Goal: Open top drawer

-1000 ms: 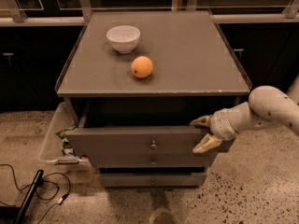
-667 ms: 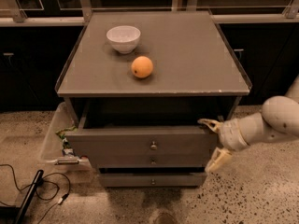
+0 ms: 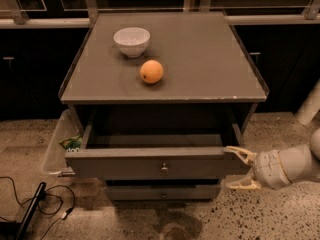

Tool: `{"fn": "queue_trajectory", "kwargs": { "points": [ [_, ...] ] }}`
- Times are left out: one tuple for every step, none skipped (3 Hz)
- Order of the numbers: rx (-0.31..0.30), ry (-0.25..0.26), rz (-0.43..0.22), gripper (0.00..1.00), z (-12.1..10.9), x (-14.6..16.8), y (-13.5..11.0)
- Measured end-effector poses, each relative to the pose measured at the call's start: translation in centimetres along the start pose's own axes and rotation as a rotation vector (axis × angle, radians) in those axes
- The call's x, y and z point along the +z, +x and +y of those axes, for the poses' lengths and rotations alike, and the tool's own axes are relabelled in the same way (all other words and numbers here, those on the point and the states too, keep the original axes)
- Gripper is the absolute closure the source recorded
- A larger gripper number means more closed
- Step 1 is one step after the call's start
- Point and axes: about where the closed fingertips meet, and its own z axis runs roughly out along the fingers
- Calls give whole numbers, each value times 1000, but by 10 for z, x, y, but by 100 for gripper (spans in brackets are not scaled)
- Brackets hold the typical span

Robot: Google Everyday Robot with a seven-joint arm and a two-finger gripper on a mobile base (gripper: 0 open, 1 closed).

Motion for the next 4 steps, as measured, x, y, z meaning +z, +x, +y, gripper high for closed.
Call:
{"fn": "queue_trajectory", "kwargs": {
  "points": [
    [0,0,0,84,-1,-5,-4],
    [-1,0,0,96,-2,-7,-7],
    [-1,0,0,75,-2,-7,-7],
    [-5,-5,-1,52,-6,-8,-10]
  ]
}}
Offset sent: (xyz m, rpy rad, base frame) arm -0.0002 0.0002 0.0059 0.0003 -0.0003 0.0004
